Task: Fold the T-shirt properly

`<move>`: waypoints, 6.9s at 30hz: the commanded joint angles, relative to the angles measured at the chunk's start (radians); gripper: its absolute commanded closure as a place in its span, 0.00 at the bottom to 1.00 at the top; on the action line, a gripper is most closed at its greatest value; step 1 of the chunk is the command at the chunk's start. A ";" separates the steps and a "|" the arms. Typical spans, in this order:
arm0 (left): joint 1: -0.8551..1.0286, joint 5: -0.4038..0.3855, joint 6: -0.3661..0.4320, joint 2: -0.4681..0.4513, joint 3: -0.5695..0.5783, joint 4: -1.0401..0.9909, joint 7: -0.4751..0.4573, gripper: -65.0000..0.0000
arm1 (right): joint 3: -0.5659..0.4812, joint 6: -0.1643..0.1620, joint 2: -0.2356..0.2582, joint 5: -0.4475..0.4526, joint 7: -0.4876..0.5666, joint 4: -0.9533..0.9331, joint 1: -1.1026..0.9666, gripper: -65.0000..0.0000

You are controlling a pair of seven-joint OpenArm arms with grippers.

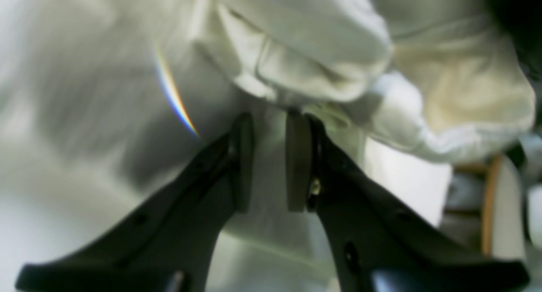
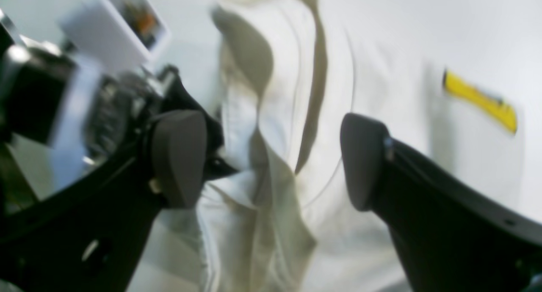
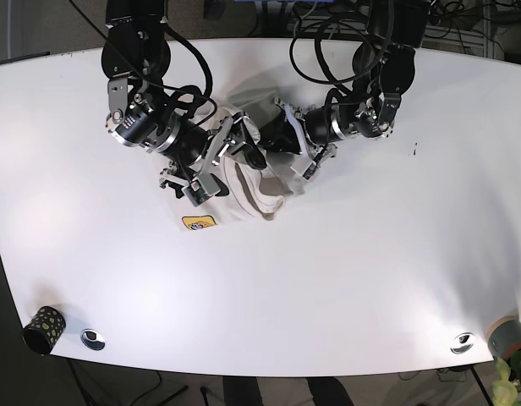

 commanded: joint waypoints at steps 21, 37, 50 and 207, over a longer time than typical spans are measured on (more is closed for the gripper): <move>0.120 -0.002 -0.078 -0.209 -0.372 0.303 -0.039 0.82 | -0.024 0.002 0.073 0.271 0.038 -0.125 -0.112 0.27; -0.018 0.005 -0.078 -0.251 -0.261 0.333 -0.038 0.81 | -0.122 -0.009 0.108 0.265 0.130 -0.088 -0.115 0.27; -0.117 0.005 -0.019 -0.076 0.081 0.333 -0.038 0.81 | 0.194 -0.009 0.200 0.257 0.095 -0.150 0.033 0.36; -0.114 0.291 0.248 0.007 -0.065 0.253 0.090 0.50 | -0.252 -0.123 0.124 0.286 0.200 -0.259 -0.030 0.78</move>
